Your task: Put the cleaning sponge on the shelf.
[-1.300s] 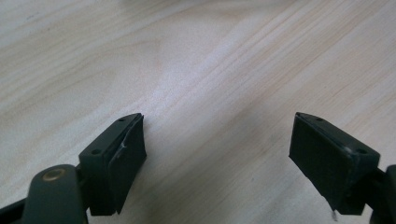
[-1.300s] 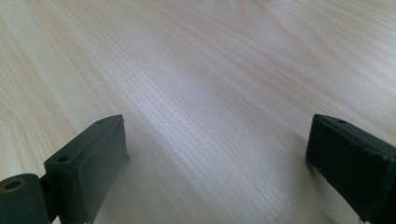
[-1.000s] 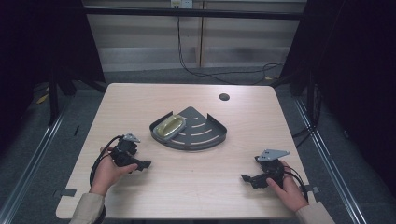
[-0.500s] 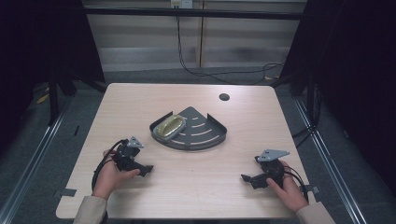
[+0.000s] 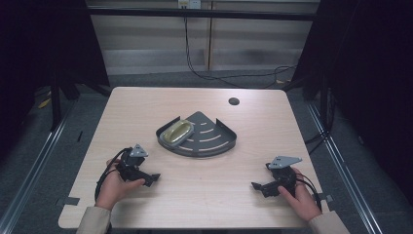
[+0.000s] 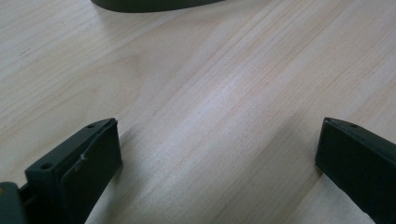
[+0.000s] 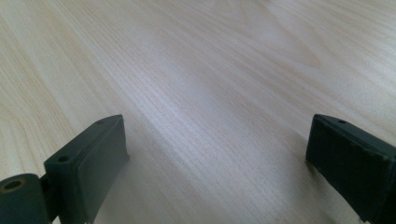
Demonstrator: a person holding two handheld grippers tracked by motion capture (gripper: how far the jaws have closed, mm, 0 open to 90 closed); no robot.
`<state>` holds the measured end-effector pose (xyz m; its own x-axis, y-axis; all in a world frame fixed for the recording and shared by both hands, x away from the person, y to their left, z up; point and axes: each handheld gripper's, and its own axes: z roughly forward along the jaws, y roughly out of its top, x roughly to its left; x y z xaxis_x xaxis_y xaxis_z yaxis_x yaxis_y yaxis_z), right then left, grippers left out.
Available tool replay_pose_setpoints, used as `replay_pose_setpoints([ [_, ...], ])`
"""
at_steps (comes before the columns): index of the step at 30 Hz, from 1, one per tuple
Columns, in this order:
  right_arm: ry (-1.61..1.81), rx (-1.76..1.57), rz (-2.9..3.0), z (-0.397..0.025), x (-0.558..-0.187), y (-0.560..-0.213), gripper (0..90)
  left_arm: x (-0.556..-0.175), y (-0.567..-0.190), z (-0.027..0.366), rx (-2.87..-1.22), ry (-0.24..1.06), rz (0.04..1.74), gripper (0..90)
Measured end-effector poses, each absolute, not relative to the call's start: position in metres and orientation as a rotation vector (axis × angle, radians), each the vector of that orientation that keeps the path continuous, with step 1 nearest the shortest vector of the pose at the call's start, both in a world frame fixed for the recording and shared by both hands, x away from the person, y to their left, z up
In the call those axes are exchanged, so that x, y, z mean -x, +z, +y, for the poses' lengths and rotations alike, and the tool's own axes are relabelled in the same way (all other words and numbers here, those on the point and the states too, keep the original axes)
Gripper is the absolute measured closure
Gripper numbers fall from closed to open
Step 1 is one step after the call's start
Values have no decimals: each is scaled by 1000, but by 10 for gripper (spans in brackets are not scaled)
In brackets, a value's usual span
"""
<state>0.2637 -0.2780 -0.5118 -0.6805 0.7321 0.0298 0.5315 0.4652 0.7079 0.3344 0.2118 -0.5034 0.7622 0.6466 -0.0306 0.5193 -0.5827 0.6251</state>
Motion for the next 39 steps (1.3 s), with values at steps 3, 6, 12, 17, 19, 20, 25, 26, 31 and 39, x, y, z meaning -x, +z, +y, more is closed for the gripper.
replay_pose_setpoints([
  [3, 1031, -1081, 2439, -278, -264, -512, 48, -334, -505, 214, -2312, 285, 849, 0],
  [6, 1029, -1081, 2438, -278, -264, -512, 48, -334, -506, 216, -2295, 291, 840, 0],
  [12, 1031, -1081, 2439, -278, -264, -512, 48, -333, -508, 218, -2275, 294, 833, 0],
  [17, 1031, -1080, 2439, -278, -264, -512, 47, -333, -509, 219, -2264, 297, 823, 0],
  [19, 1031, -1081, 2439, -278, -264, -512, 47, -333, -510, 220, -2258, 298, 817, 0],
  [20, 1030, -1080, 2439, -278, -264, -512, 47, -333, -510, 220, -2253, 302, 814, 0],
  [25, 1030, -1081, 2439, -278, -264, -512, 47, -333, -511, 221, -2250, 304, 809, 0],
  [26, 1029, -1081, 2438, -278, -264, -512, 47, -333, -511, 220, -2244, 301, 813, 0],
  [31, 1030, -1081, 2438, -278, -264, -512, 47, -334, -511, 220, -2251, 305, 808, 0],
  [39, 1031, -1080, 2439, -278, -264, -512, 47, -334, -510, 221, -2251, 305, 808, 0],
])
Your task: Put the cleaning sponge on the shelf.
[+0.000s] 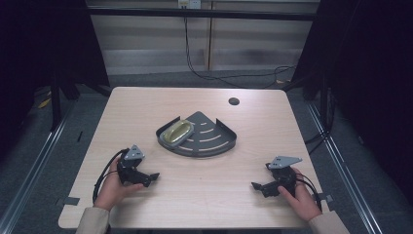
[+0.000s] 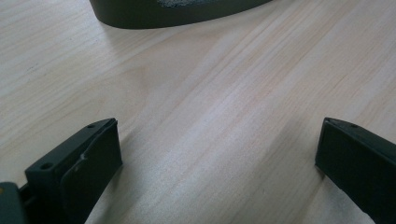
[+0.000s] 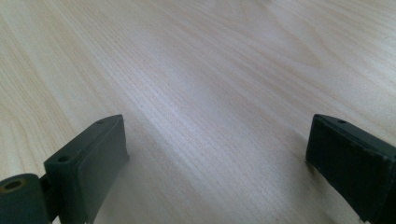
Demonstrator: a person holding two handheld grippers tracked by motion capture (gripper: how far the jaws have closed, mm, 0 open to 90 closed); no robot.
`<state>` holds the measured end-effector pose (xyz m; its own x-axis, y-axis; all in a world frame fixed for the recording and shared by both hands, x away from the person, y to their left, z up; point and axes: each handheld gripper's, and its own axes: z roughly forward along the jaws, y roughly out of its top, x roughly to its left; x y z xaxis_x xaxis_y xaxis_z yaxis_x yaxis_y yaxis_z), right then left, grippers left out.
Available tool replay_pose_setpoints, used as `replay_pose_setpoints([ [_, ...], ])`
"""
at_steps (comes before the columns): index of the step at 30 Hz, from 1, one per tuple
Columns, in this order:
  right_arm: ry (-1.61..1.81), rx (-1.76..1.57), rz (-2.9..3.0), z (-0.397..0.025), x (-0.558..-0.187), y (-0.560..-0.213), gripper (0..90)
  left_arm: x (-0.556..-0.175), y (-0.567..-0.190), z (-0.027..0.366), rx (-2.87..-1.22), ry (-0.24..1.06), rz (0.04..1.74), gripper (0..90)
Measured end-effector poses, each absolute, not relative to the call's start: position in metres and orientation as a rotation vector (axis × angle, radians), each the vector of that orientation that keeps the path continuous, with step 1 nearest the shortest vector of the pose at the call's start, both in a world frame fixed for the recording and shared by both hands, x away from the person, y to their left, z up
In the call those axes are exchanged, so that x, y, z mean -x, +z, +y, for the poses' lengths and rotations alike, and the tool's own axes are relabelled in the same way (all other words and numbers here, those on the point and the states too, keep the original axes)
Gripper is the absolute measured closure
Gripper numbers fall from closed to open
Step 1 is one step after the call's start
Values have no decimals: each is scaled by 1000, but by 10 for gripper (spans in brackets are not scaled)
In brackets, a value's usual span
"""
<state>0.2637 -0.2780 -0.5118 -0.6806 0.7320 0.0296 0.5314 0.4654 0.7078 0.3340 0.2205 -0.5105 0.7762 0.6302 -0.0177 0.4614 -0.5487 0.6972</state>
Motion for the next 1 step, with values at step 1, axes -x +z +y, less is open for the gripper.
replay_pose_setpoints([
  [1, 1030, -1080, 2439, -278, -264, -512, 48, -334, -510, 221, -2251, 305, 808, 0],
])
